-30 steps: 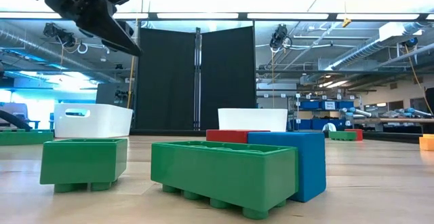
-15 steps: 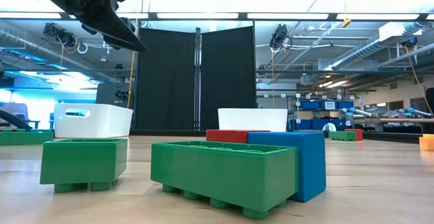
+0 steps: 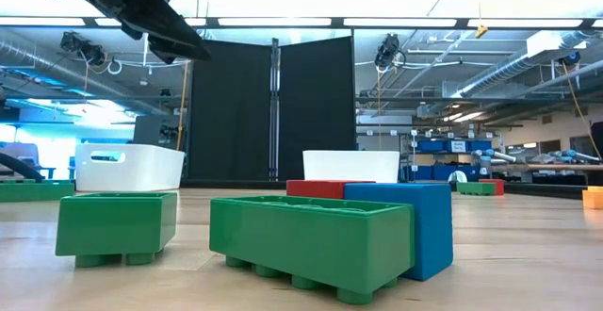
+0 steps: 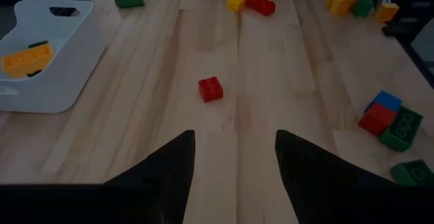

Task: Sort blocks by size
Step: Put the yellow 4 stud game piece into the bottom white bin

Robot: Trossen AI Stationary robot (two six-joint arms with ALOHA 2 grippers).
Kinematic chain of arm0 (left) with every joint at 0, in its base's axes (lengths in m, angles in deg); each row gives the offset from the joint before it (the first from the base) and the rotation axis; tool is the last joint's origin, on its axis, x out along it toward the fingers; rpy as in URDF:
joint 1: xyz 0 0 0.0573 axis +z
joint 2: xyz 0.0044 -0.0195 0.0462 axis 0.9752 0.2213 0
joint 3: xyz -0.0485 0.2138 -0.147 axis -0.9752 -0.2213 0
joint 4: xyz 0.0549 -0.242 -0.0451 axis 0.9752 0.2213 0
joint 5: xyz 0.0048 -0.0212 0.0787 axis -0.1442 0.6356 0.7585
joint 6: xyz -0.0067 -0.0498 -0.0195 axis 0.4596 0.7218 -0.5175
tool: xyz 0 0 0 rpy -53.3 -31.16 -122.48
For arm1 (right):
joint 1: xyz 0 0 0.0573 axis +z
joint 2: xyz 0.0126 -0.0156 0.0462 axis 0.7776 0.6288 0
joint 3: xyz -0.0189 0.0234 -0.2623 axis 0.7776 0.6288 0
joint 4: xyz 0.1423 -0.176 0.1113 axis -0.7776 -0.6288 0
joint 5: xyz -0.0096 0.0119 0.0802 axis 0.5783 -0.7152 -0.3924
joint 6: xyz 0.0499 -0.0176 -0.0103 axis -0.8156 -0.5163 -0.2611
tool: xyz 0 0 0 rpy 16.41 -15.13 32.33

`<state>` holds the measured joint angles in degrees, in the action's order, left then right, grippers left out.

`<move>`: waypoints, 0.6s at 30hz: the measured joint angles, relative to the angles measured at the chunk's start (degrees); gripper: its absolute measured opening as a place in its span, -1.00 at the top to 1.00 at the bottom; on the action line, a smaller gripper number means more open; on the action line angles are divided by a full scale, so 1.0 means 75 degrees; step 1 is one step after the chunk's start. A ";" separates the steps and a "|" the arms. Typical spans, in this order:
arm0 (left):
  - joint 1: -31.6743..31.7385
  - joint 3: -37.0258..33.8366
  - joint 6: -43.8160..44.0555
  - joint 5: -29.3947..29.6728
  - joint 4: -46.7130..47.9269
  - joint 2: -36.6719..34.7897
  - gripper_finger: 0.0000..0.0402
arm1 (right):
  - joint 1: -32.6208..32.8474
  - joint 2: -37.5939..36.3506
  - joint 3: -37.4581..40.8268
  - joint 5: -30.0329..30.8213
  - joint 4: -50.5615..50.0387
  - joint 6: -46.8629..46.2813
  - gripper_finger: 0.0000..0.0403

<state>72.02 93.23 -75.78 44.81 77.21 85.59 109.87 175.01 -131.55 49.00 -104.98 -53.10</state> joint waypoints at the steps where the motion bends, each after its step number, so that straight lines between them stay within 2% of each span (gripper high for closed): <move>1: 0.0000 0.0000 -0.0022 -0.0002 0.0000 0.0000 -0.06 | -0.0002 0.0000 -0.0095 -0.0002 0.0086 -0.0067 0.19; 3: 0.0000 0.0000 -0.0026 0.0000 0.0001 0.0000 -0.06 | -0.0003 0.0000 -0.0264 0.0005 0.0337 -0.0082 0.22; 5: 0.0000 0.0000 -0.0029 0.0002 0.0000 0.0000 -0.06 | -0.0016 0.0025 -0.0361 0.0502 0.0974 -0.0238 0.26; 8: 0.0000 0.0000 -0.0035 0.0007 -0.0001 0.0000 -0.06 | -0.0081 0.0106 -0.0337 0.0768 0.1514 -0.0226 0.36; 13: 0.0000 0.0000 -0.0047 0.0024 0.0016 0.0000 -0.06 | -0.0117 0.0763 -0.0341 0.0740 0.2681 -0.0124 0.63; 18: 0.0000 0.0000 -0.0073 0.0024 0.0023 0.0000 -0.06 | -0.0142 0.1451 -0.0346 0.0376 0.3378 -0.0117 0.93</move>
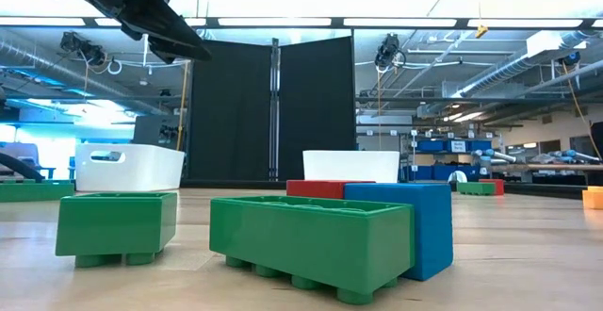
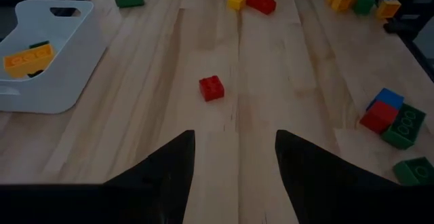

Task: Sort blocks by size
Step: Put the yellow 4 stud game piece into the bottom white bin

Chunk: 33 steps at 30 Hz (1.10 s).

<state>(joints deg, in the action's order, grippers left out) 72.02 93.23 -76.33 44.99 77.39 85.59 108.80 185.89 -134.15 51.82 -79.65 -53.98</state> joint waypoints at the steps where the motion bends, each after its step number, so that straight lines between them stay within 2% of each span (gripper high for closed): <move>1: 0.0000 0.0000 0.0000 0.0000 -0.0003 0.0000 -0.06 | -0.0012 0.0090 0.0000 -0.0001 0.0097 -0.0002 0.95; 8: 0.0000 0.0000 0.0000 -0.0003 0.0003 0.0000 -0.06 | -0.0071 0.0602 -0.0017 -0.0064 0.0524 0.0015 0.85; 10: 0.0000 0.0000 0.0000 -0.0003 0.0000 0.0000 -0.06 | -0.0080 0.0675 -0.0028 -0.0009 0.0170 0.0012 0.86; 16: 0.0000 0.0000 0.0015 -0.0003 0.0000 0.0000 -0.06 | -0.0255 0.0427 -0.0004 0.0816 -0.1369 0.0186 0.96; 18: 0.0000 0.0000 0.0016 -0.0003 -0.0031 0.0000 -0.06 | -0.0263 0.0241 0.0009 0.0785 -0.1725 0.0179 0.95; 25: 0.0000 0.0000 0.0020 -0.0009 -0.0227 0.0000 -0.06 | -0.0040 -0.0406 0.0007 0.0675 -0.2742 0.0064 0.75; 29: 0.0000 0.0000 0.0033 -0.0012 -0.0222 0.0000 -0.06 | -0.0018 -0.0661 0.0000 0.0076 -0.3560 -0.0013 0.64; 33: 0.0000 0.0000 0.0052 -0.0023 -0.0224 0.0000 -0.06 | -0.0030 -0.0793 0.0002 -0.0150 -0.3958 -0.0041 0.46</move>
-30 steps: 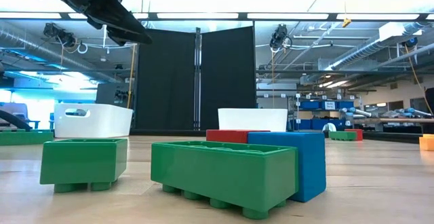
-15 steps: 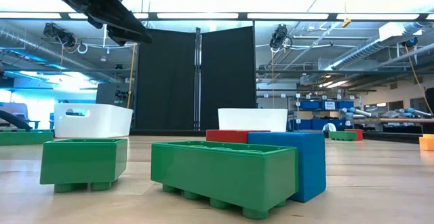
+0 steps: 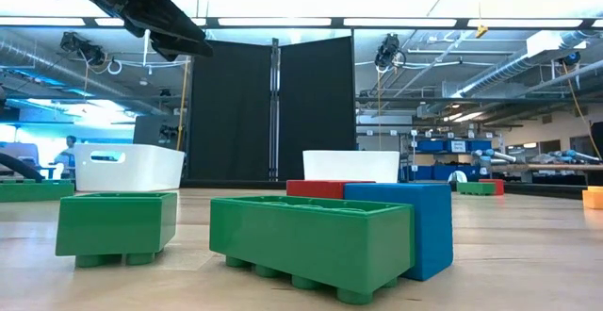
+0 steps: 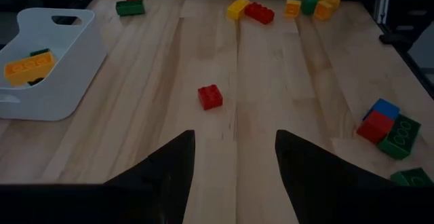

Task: Sort blocks by size
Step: Put the yellow 4 stud game piece into the bottom white bin

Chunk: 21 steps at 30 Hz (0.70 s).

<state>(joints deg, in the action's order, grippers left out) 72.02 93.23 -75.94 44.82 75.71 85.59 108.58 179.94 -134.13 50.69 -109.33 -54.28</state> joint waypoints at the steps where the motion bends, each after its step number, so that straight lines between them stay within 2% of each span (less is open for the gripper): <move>1: 0.0000 0.0000 0.0001 0.0000 0.0000 0.0000 -0.06 | 0.0000 -0.0005 -0.0002 -0.0001 -0.0008 -0.0005 0.41; 9: 0.0000 0.0000 0.0029 0.0000 0.0000 0.0000 -0.06 | 0.0075 0.0267 -0.0008 -0.0123 -0.0036 0.0150 -0.13; 13: 0.0000 0.0000 0.0029 0.0000 0.0000 0.0000 -0.06 | 0.0145 0.0517 -0.0014 -0.0073 -0.0006 0.1130 -0.35; 17: 0.0000 0.0000 -0.0020 0.0000 -0.0085 0.0000 -0.06 | -0.0065 0.0595 -0.0017 -0.0128 -0.0083 0.2473 -0.45; 21: 0.0000 0.0000 -0.0026 0.0006 -0.0144 0.0000 -0.06 | -0.0469 0.0589 -0.0014 0.0315 -0.0164 0.2862 -0.46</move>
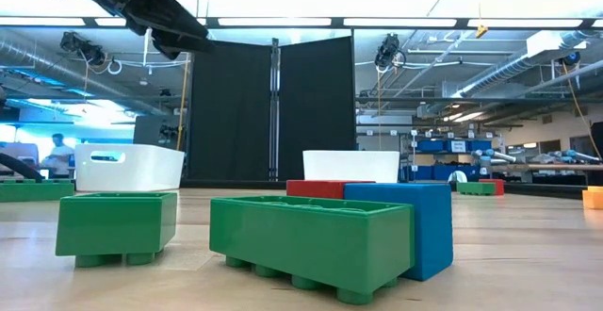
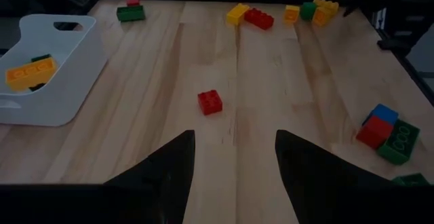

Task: Sort blocks by size
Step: Put the yellow 4 stud game piece into the bottom white bin

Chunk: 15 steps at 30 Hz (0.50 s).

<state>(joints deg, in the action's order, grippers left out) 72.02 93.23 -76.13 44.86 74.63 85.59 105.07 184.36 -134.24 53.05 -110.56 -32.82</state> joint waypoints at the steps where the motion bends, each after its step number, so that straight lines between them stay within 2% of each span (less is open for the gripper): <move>1: 0.0000 0.0000 0.0007 0.0000 -0.0020 0.0003 -0.06 | -0.0097 -0.0003 0.0000 0.0148 -0.0033 0.0022 -0.45; 7: -0.0009 0.0000 0.0067 -0.0001 -0.0028 0.0000 -0.06 | -0.0330 -0.0003 0.0101 0.0464 0.0105 0.0206 -0.40; 11: -0.0010 0.0000 0.0250 0.0000 -0.0028 0.0000 -0.06 | -0.0333 -0.0028 0.0438 0.0147 0.0160 0.0128 -0.36; 15: -0.0012 0.0000 0.0253 0.0000 -0.0023 0.0000 -0.06 | -0.0359 -0.0006 0.0515 0.0220 0.0378 0.0168 -0.33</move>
<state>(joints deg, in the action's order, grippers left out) 71.94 93.23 -74.23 44.86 74.45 85.59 102.38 184.32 -130.38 54.70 -107.73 -31.56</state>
